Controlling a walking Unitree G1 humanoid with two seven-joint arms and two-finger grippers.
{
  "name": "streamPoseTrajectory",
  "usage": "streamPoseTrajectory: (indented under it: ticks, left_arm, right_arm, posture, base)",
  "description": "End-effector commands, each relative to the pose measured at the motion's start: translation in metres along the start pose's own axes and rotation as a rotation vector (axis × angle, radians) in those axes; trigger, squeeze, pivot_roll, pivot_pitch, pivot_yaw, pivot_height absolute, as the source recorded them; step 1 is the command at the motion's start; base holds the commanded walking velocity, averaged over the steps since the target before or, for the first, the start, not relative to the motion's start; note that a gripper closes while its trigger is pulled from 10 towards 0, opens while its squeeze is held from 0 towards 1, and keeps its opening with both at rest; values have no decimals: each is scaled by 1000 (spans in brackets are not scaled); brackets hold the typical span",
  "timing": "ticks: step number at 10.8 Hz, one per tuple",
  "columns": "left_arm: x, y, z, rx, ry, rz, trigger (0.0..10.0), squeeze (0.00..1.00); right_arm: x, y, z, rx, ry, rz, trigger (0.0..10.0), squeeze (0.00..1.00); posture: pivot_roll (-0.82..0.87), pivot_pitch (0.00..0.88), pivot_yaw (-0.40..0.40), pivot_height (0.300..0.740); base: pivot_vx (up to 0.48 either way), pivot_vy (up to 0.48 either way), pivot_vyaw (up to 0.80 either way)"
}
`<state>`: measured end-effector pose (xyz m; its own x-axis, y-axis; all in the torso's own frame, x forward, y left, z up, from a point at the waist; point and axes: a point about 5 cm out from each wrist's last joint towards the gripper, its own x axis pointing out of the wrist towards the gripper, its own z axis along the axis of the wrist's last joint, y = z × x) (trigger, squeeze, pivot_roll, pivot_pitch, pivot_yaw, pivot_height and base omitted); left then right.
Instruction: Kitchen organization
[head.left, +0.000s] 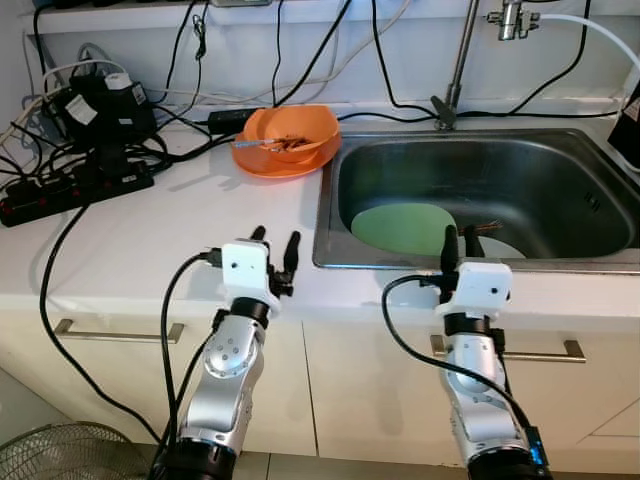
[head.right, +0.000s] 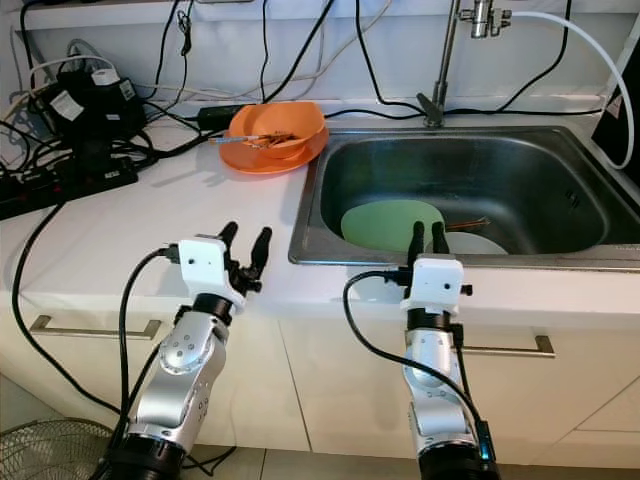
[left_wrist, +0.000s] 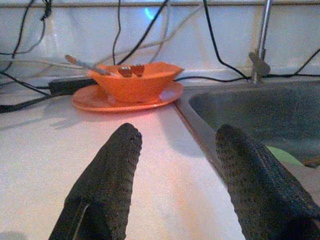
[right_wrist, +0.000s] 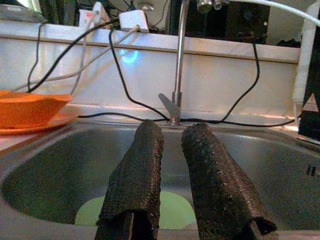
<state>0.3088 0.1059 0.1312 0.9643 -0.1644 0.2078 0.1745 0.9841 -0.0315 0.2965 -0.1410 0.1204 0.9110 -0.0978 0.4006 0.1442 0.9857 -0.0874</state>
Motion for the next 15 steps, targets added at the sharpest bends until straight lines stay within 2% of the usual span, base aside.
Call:
streamPoseTrajectory:
  ticks: [1, 4, 10, 12, 15]
  left_arm:
    - [5, 4, 4, 7, -21, 20, 10000, 0]
    - [8, 7, 3, 3, -15, 40, 10000, 0]
    - [8, 7, 3, -6, -8, 52, 10000, 0]
    - [9, 6, 2, 23, 4, 42, 10000, 0]
    - [11, 1, 1, 16, 14, 15, 10000, 0]
  right_arm:
    - [4, 7, 3, 6, -20, 19, 10000, 0]
    - [6, 7, 0, 0, -5, 18, 10000, 0]
    - [8, 7, -2, 15, 12, 11, 10000, 0]
    - [8, 7, -3, 13, 17, 10, 10000, 0]
    - [11, 4, -4, 14, 29, -1, 10000, 0]
  posture:
    - [16, 0, 97, 740]
    - [28, 0, 88, 740]
    - [32, 3, 89, 740]
    - [31, 3, 90, 740]
    - [32, 5, 88, 740]
  base:
    - [0, 0, 0]
    - [0, 0, 0]
    - [0, 369, 0]
    - [0, 0, 0]
    - [0, 0, 0]
